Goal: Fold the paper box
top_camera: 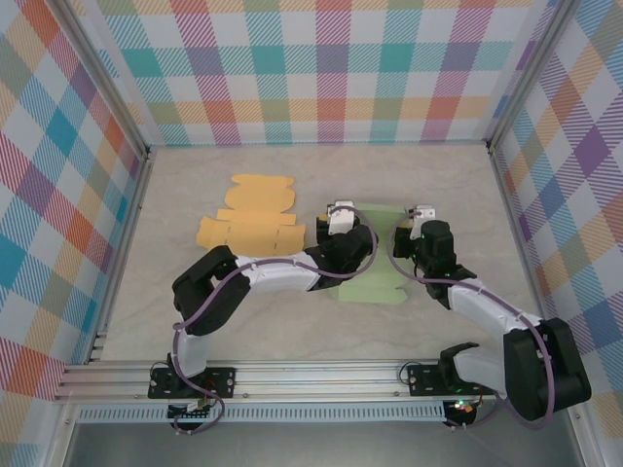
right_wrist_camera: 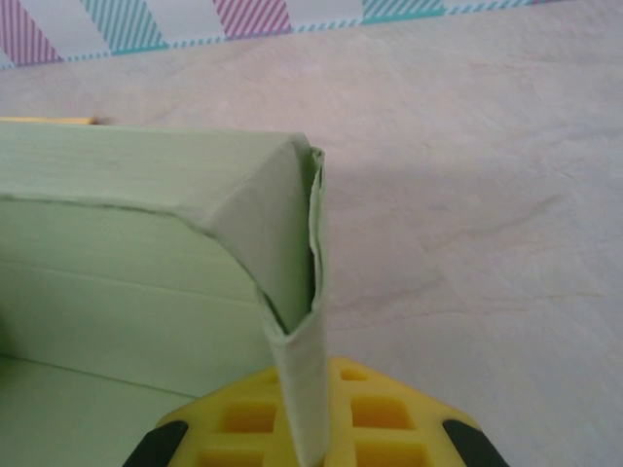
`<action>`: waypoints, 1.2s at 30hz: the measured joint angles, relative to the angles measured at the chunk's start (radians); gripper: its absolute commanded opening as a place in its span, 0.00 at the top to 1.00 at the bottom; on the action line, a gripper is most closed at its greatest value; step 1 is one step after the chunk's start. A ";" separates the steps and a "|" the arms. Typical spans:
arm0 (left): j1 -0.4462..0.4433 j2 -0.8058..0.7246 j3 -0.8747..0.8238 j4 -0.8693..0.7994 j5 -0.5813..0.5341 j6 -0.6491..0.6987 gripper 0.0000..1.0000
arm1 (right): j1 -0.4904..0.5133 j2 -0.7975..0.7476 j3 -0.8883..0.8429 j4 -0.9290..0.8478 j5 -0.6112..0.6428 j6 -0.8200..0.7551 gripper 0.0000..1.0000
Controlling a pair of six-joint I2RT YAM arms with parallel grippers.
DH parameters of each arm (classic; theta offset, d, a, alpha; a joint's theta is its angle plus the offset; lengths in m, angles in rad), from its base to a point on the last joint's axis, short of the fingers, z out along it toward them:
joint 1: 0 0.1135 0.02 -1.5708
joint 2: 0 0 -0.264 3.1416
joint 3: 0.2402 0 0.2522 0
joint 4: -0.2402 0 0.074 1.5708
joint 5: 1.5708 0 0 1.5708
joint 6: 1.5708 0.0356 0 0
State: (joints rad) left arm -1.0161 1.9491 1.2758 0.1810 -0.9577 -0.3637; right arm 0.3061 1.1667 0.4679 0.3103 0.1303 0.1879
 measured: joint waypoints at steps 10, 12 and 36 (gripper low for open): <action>0.004 -0.146 -0.080 0.017 0.232 -0.021 0.23 | -0.002 0.026 0.038 -0.043 0.023 0.007 1.00; 0.004 -0.175 -0.104 0.021 0.267 -0.037 0.19 | -0.002 0.029 0.038 -0.046 0.026 0.007 1.00; 0.081 -0.885 -0.490 -0.132 0.374 -0.238 0.00 | -0.002 0.132 0.476 -0.892 -0.129 0.082 1.00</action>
State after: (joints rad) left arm -0.9352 1.0637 0.7860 0.0490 -0.5835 -0.6022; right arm 0.3042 1.2984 0.9443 -0.5819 0.0010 0.2699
